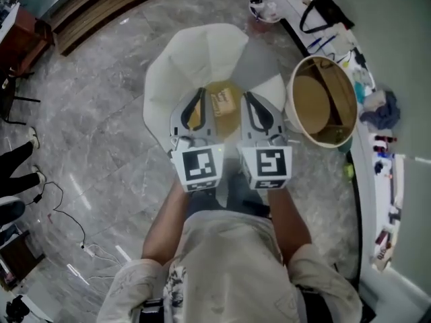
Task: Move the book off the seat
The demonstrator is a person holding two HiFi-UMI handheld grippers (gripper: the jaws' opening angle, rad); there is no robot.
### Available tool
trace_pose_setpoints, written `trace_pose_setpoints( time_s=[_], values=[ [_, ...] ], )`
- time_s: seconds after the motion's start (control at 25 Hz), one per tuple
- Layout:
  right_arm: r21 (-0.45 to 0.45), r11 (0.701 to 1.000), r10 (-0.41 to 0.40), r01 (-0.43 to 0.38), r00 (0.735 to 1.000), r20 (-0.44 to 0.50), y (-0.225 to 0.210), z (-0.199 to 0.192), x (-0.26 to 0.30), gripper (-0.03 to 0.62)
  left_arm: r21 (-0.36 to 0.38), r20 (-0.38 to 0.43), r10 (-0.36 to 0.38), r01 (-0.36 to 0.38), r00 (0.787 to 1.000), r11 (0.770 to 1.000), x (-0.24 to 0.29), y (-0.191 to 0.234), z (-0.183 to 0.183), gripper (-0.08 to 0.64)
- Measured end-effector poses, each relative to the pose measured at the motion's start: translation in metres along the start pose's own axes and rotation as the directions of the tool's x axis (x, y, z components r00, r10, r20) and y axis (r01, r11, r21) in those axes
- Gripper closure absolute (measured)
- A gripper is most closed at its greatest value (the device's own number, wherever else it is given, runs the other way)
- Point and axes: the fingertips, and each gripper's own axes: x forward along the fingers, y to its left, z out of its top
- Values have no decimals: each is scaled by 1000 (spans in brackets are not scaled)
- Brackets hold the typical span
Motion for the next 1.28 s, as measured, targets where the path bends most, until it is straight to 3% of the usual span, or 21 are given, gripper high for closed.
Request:
trace_pose_setpoints(
  time_s=[0.28, 0.52, 0.68, 0.8, 1.04, 1.28],
  values=[
    [-22, 998, 62, -63, 998, -30, -23, -45, 51, 588, -19, -100, 61, -63, 993, 998, 38, -4, -61, 557],
    [-54, 984, 163, -169, 981, -106, -52, -117, 94, 588, -61, -250, 157, -177, 955, 982, 68, -23, -147, 557],
    [-7, 978, 205, -209, 962, -180, -60, -175, 121, 588, -74, -346, 193, -232, 918, 970, 86, -32, -203, 557],
    [45, 977, 212, -208, 949, -234, -59, -218, 148, 588, -100, -439, 196, -264, 877, 959, 100, -35, -249, 557],
    [141, 976, 210, -168, 901, -379, -50, -318, 196, 588, -187, -541, 146, -288, 828, 939, 132, -32, -343, 557],
    [154, 979, 194, -136, 858, -476, -51, -411, 226, 588, -236, -662, 88, -319, 745, 918, 147, -28, -449, 555]
  ],
)
